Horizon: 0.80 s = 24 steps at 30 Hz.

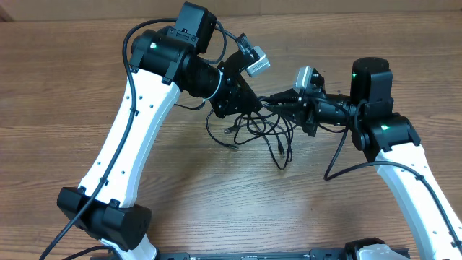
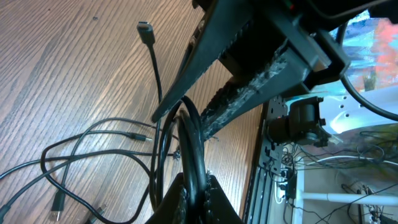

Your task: Untangle cables

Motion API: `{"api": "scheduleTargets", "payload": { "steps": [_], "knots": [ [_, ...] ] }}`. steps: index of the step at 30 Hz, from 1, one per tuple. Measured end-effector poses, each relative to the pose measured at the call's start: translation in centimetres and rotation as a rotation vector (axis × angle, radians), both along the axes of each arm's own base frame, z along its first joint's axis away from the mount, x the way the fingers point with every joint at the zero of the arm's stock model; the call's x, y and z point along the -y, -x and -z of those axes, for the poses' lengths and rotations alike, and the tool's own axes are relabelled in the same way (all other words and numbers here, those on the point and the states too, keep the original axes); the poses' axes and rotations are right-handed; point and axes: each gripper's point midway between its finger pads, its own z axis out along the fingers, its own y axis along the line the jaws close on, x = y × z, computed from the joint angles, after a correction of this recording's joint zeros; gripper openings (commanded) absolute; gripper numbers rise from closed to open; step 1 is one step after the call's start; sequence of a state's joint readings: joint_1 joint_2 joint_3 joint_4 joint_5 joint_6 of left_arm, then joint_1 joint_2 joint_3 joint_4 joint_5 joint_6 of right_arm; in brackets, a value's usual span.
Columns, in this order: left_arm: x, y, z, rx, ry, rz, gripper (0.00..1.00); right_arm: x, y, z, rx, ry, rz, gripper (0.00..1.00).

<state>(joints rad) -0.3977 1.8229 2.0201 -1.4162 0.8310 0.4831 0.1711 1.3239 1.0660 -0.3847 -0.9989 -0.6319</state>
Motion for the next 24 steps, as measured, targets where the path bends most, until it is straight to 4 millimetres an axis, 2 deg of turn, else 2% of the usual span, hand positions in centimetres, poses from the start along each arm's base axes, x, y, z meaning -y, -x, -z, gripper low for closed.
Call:
{"api": "scheduleTargets", "payload": {
  "steps": [4,5,11,24],
  "knots": [
    [0.0,0.0,0.0,0.002,-0.003,-0.002,0.04,0.0,0.0,0.0,-0.003,-0.003,-0.006,0.12],
    [0.0,-0.1,0.1,0.002,-0.006,-0.006,0.04,0.0,0.0,0.0,-0.003,-0.003,-0.006,0.09],
    [-0.4,-1.4,0.8,-0.037,-0.073,-0.125,0.04,0.1,-0.3,0.4,-0.005,0.007,0.009,0.04],
    [-1.0,-2.2,1.5,-0.132,-0.133,-0.285,0.04,0.2,-0.8,0.6,-0.005,0.020,0.032,0.04]
  ]
}}
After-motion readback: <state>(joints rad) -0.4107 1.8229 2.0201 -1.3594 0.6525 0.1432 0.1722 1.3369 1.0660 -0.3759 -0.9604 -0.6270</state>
